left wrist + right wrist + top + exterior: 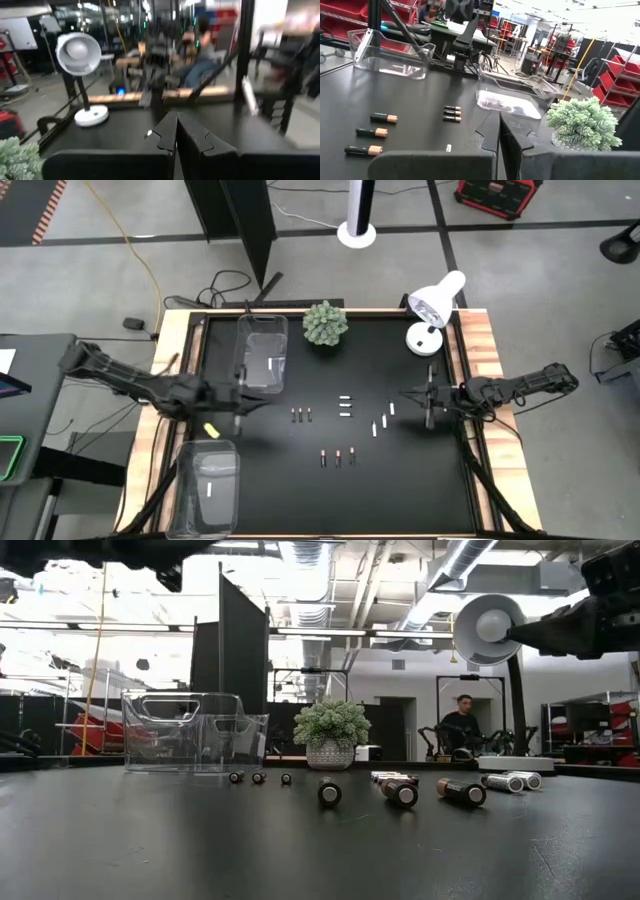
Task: Sort batteries
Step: Put the copper and black battery into the top transparent bin
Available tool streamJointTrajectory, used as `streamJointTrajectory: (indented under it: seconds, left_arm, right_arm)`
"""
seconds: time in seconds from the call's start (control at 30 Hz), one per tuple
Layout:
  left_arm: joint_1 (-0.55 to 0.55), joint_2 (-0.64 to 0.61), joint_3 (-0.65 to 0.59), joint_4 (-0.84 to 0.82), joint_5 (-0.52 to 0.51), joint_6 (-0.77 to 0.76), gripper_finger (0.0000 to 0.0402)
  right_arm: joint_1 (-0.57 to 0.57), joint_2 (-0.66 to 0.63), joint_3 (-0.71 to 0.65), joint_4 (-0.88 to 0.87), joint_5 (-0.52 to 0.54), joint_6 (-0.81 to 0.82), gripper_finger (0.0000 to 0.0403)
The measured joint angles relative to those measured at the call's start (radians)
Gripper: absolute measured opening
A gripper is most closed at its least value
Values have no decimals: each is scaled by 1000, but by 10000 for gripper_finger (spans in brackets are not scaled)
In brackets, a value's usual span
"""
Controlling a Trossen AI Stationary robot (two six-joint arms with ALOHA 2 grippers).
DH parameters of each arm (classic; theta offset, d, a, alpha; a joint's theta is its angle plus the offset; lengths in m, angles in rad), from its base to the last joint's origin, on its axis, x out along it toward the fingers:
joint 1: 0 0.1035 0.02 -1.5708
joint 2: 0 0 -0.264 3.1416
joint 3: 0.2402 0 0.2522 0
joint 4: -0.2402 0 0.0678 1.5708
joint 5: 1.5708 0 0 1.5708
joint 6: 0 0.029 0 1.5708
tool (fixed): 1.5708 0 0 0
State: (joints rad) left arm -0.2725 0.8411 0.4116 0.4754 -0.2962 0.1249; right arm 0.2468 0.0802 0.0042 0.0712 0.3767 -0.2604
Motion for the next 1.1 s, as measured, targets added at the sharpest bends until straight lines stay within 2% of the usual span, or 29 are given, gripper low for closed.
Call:
streamJointTrajectory:
  seconds: [0.1,0.3,0.5,0.63,0.83,1.0,1.1]
  left_arm:
    - [1,138,38,-1,0,48,29]
    - [-8,394,152,-82,0,151,90]
    - [-8,563,336,-301,-12,142,168]
    - [-8,636,471,-558,-44,153,203]
    - [-8,719,599,-912,-50,327,213]
    - [-4,751,610,-1008,-16,435,207]
    - [7,759,607,-1003,-9,481,206]
  right_arm:
    - [-9,0,0,34,12,16,31]
    - [-26,-1,0,238,15,308,31]
    - [-78,-2,48,278,17,343,31]
    - [-118,-1,65,272,18,332,31]
    - [-176,-1,70,268,18,332,31]
    - [-234,-1,92,292,18,332,31]
    - [-256,-1,110,289,18,332,31]
